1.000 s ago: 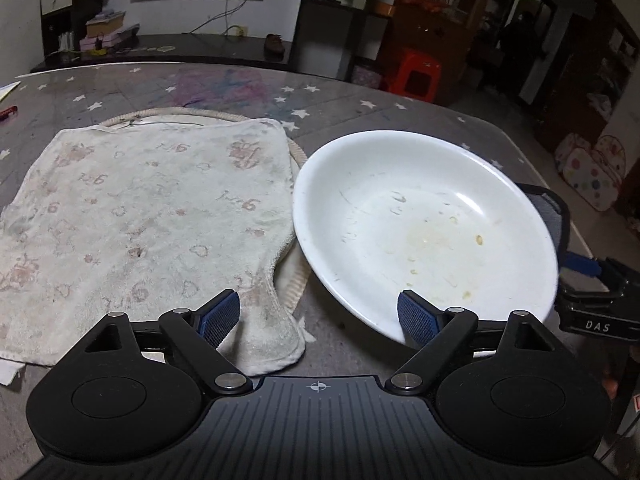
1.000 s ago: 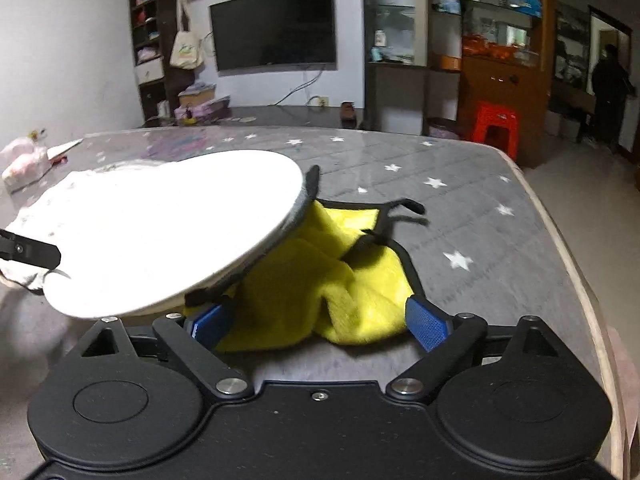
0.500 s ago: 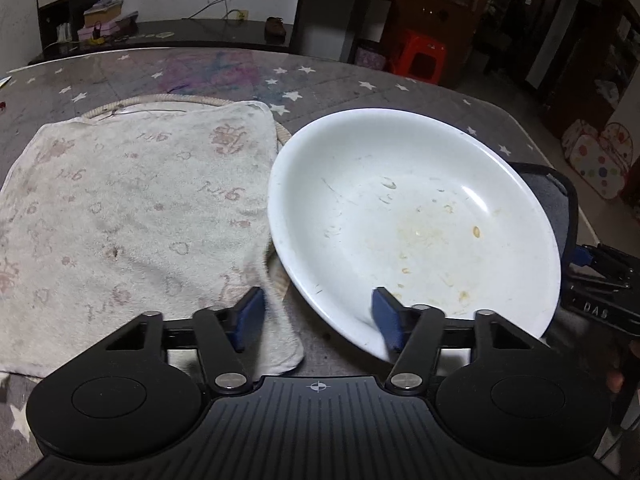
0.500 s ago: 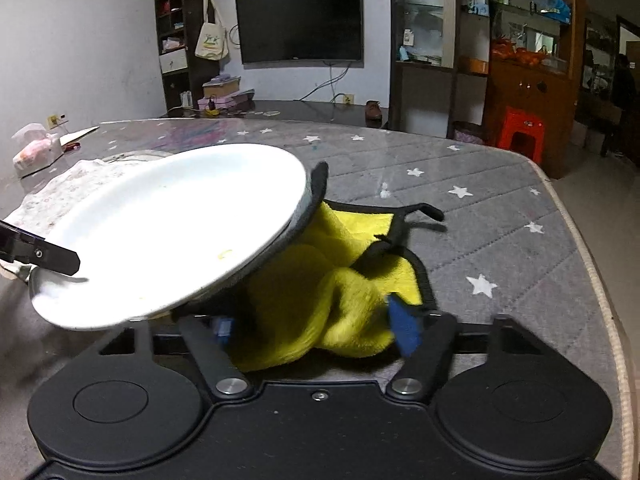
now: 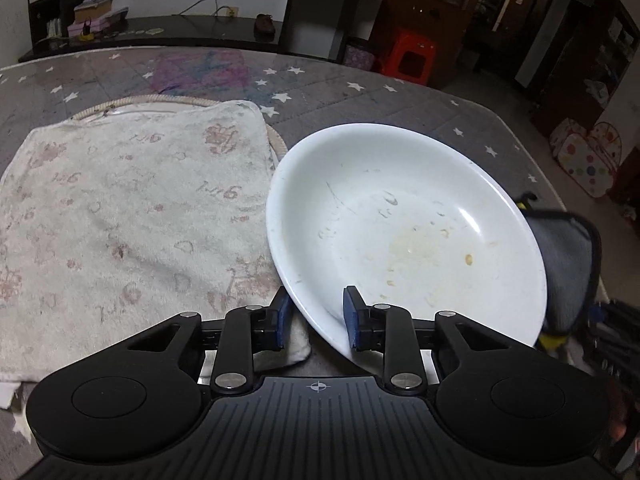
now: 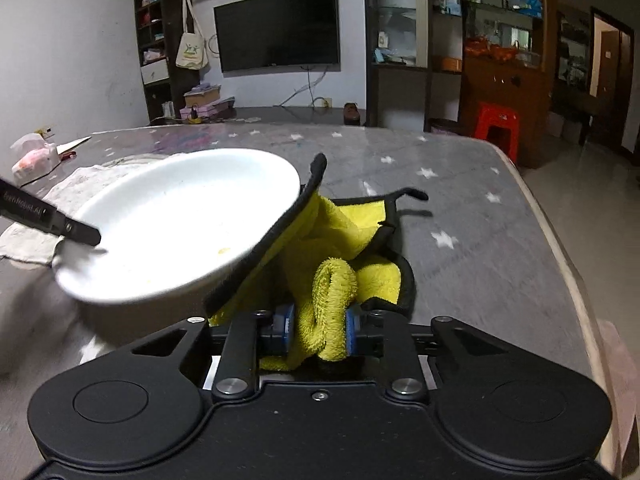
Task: Clean bowl
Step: 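Grasp the yellow cloth with the right gripper while the left gripper grasps the bowl rim, then wipe the yellow cloth across the bowl with the right gripper while the left holds the rim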
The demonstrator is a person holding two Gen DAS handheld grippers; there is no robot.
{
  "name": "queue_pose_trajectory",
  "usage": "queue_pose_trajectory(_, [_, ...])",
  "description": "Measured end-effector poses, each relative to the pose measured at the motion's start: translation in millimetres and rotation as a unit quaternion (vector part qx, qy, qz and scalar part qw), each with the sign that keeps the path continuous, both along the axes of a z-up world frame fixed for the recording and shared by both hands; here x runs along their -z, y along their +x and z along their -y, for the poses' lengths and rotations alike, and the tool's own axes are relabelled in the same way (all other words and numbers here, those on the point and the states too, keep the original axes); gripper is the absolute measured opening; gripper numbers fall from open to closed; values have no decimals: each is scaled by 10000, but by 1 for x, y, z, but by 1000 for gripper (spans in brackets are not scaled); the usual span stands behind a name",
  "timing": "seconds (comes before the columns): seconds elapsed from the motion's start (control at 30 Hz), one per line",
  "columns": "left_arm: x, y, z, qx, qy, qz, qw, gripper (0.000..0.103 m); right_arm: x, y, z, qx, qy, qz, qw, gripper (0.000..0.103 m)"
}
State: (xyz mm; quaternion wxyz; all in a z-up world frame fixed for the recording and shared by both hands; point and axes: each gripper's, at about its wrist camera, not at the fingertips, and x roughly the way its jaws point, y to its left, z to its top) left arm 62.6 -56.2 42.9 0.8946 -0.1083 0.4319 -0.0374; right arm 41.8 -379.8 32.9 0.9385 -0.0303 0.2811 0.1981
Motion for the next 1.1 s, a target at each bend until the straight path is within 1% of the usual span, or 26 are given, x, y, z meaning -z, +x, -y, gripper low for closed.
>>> queue_pose_trajectory(0.07, [0,-1,2,0,-57,-35,10000,35,0,-5,0,-63,-72,-7,10000,28])
queue_pose_trajectory(0.1, [0,-2,3,1,-78,-57,10000,40,-1,-7,-1,-84,-117,10,9999,31])
queue_pose_trajectory(0.13, [0,-1,4,1,-96,-74,9999,40,-1,-9,-2,-106,-163,27,9998,35])
queue_pose_trajectory(0.2, [0,-3,7,11,-118,-102,9999,42,-4,-7,-3,-97,-187,58,9998,38])
queue_pose_trajectory(0.23, [1,-2,7,7,-107,-99,9999,42,-4,-5,-3,-67,-199,72,9998,44])
queue_pose_trajectory(0.3, [2,0,8,-13,-95,-110,9999,42,-4,1,-4,-50,-179,73,9998,45])
queue_pose_trajectory(0.37, [3,2,10,-26,-71,-148,9999,40,-1,8,-6,-86,-170,71,9998,45])
queue_pose_trajectory(0.47, [4,4,12,-46,-46,-153,9999,33,6,21,-8,-96,-106,60,9999,45])
queue_pose_trajectory(0.57, [4,5,16,-18,58,-114,9999,33,7,20,-7,-70,-11,67,10000,38])
queue_pose_trajectory(0.6, [4,4,16,11,93,-92,9999,33,7,19,-6,-75,27,59,10000,34])
queue_pose_trajectory(0.63, [4,4,16,32,106,-78,9999,33,7,16,-6,-96,22,60,9999,31])
queue_pose_trajectory(0.73, [4,3,15,169,99,-35,9998,33,7,8,-7,-151,7,65,9999,28])
queue_pose_trajectory(0.87, [2,1,12,406,35,-30,9992,33,6,-7,-11,-265,-27,89,9996,27])
queue_pose_trajectory(1.0, [5,0,8,737,-186,-145,9970,33,6,-22,-14,-311,-9,102,9995,27])
queue_pose_trajectory(1.1, [6,0,10,918,-152,-132,9956,33,7,-36,-11,-318,24,108,9994,27])
